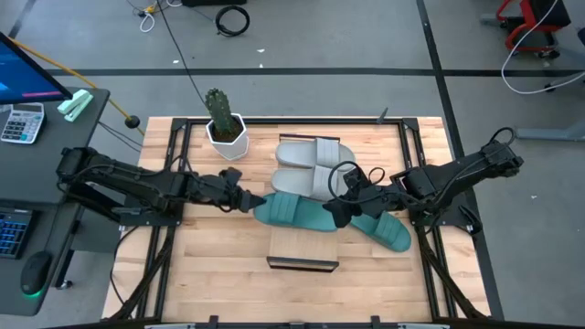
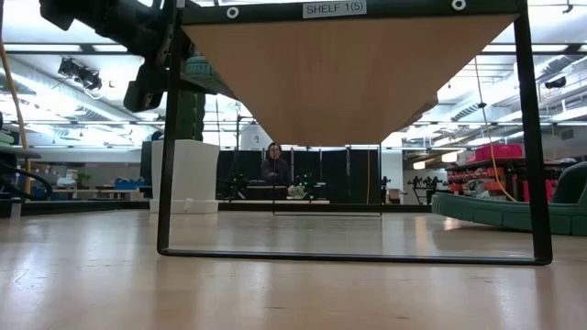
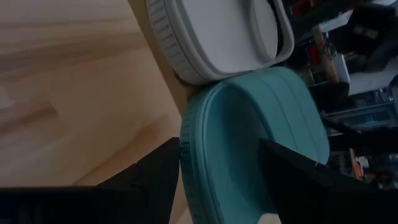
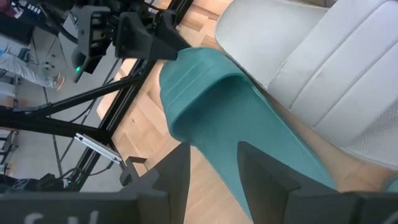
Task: Pick and place slides into the shelf
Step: Put the bottom green slipper onto the shelf
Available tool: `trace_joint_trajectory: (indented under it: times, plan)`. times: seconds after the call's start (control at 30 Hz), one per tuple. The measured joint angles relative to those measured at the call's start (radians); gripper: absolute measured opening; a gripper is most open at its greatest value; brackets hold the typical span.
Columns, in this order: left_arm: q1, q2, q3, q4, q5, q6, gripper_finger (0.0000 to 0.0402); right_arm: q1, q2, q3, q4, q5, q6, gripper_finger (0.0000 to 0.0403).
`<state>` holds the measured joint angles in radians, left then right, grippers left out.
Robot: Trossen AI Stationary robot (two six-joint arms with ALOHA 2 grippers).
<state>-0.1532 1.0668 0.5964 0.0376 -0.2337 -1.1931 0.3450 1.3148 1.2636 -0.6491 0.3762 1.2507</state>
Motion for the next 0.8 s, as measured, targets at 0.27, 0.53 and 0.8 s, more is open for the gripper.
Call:
trace_joint_trajectory:
  times: [0.27,0.53,0.8]
  plan:
    - [0.000,0.000,0.000,0.058,-0.003,0.034,0.0223,0.003,-0.002,0.000,-0.022,-0.047,-0.037,0.0140]
    - [0.000,-0.001,0.000,0.086,-0.003,0.061,0.0214,0.011,-0.062,0.000,-0.202,-0.025,0.005,0.0140]
    - [0.000,-0.001,0.000,0.074,0.020,0.067,0.0164,0.011,-0.081,0.000,-0.203,0.001,0.014,0.0140]
